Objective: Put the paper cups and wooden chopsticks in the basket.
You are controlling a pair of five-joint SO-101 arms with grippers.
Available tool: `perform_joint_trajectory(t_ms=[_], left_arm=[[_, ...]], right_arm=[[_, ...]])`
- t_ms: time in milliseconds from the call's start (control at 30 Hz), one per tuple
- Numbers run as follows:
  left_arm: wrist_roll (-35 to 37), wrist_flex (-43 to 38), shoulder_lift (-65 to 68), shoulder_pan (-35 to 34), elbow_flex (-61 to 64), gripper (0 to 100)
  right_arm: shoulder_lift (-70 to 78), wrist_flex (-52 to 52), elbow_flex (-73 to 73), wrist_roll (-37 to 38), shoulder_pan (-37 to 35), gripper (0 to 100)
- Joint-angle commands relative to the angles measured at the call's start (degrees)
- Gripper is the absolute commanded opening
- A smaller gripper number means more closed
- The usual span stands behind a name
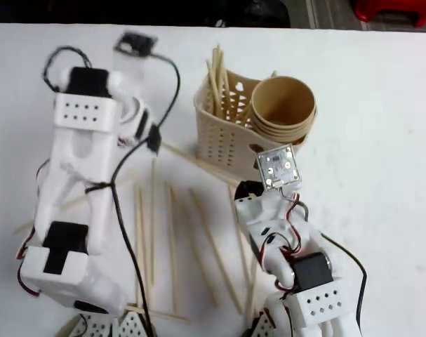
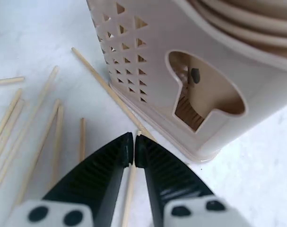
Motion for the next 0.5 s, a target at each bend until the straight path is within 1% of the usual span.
perform_joint_trajectory(t_ms=[0,233,467], left_arm=[[-0.6,-6.8,-1.1,-0.5,13.6,24],[-0.6,-19.3,-1.2,-0.5,32.1,24],[-0.6,-26.2,-1.2,-0.5,42.5,24]], right_arm=[[-0.8,0.0,-0.4,0.6,0.6,1.8],[-0.8,0.0,-0.4,0.6,0.6,1.8],[-0.8,0.0,-0.4,0.6,0.6,1.8]])
